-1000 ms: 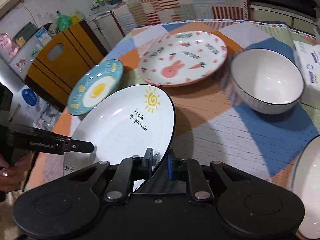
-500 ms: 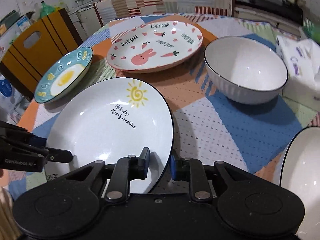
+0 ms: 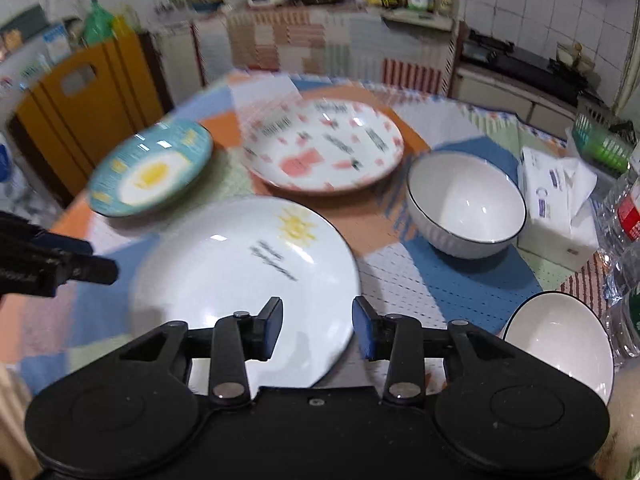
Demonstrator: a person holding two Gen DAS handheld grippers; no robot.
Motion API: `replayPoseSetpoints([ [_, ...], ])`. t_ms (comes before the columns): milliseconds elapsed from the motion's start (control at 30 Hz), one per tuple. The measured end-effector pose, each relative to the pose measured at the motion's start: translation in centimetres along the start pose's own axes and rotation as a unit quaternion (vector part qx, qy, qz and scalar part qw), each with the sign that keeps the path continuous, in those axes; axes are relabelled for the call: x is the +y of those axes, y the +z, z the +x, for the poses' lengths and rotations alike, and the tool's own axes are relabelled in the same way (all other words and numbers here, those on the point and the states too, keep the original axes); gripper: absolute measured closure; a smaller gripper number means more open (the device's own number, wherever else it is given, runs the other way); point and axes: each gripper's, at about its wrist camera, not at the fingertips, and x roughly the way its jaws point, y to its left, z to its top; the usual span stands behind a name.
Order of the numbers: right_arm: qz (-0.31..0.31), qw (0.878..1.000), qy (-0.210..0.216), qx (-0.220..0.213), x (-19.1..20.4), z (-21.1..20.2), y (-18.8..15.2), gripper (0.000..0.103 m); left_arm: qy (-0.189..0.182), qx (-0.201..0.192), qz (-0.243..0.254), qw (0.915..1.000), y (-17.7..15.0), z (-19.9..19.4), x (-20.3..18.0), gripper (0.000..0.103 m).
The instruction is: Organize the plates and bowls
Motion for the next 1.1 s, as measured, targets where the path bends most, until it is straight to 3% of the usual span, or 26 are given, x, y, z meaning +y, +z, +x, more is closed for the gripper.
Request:
replayPoseSetpoints([
  [133,-0.004,0.999,0.022,-0.026,1.6,-3.1,0.7,0.058,0.016,-0.018,0.025,0.9994,0.0,-2.7,0.4,0.054],
  [433,-0.001,0.997,0.056,-0.059,5.4,-7.6,3.2,0.055,0.042,-0.099,0.008,0.9942,-0.6,-8.2,4.8,0.042],
  [567,-0.029,0.994,0.087,-0.059,7.5,-7.7,5.0,0.054,0.045,-0.122,0.0,0.9915,-0.2,-9.2,7.6,0.035],
  [700,-0.039,0.991,0.097,-0.087,9.2,-6.8,6.1,0.046,0.065,-0.151,0.007,0.9863,0.5,-9.5,10.7,0.029],
  [833,-0.069,0.985,0.107,-0.113,11.2,-5.2,7.4,0.043,0.074,-0.133,0.028,0.988,2.1,-9.0,13.6,0.026],
  [967,-0.091,0.978,0.122,-0.14,12.4,-3.3,9.2,0.041,0.052,-0.128,-0.002,0.9904,4.1,-8.4,16.2,0.026],
  [1100,-0.077,0.981,0.135,-0.112,12.4,-0.9,11.2,0.041,0.016,-0.107,-0.009,0.9941,6.2,-6.6,17.4,0.026],
])
